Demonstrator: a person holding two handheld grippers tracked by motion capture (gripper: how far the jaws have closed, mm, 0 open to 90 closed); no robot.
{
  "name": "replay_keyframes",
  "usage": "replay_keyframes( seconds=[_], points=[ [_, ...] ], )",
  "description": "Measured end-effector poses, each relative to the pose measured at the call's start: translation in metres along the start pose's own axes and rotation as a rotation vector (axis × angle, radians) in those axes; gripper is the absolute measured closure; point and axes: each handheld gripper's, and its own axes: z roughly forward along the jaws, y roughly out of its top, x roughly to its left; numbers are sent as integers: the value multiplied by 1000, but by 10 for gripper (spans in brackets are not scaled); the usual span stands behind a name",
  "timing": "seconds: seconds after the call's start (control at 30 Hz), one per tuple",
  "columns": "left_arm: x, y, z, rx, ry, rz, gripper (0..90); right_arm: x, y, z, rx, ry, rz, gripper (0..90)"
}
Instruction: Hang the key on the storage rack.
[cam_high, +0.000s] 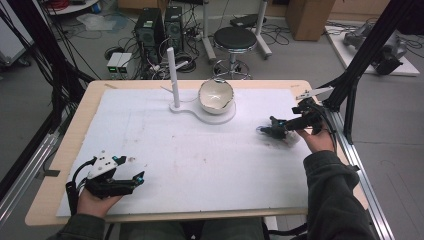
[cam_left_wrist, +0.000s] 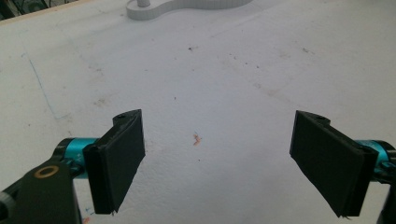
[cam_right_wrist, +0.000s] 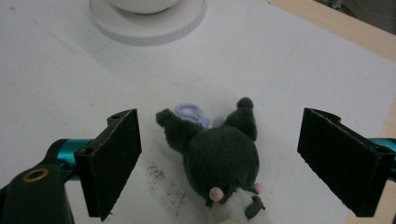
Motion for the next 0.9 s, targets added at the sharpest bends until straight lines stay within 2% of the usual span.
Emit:
replay_keyframes(
  seconds=[0.1, 0.13, 0.23, 0.27, 0.47, 0.6, 0.9],
  points=[
    [-1, 0, 0, -2, -1, -3, 184, -2, -2, 5, 22, 8, 3, 124],
    [-1, 0, 0, -2, -1, -3, 183, -3, -4, 10, 47, 11, 0, 122],
    [0, 0, 0, -2, 0, -3, 183, -3, -6, 14, 63, 3, -13, 122],
    [0, 0, 0, 0, -1, 0, 184, -4, -8, 19, 91, 1, -28, 122],
    [0, 0, 1, 0, -1, 0, 184, -9, -14, 28, 142, 3, -12, 123],
    [0, 0, 1, 1, -1, 0, 184, -12, -21, 36, 185, 6, -15, 155],
    [-1, 0, 2, 6, -3, 0, 184, -13, -28, 45, 246, 13, -38, 205]
  ],
)
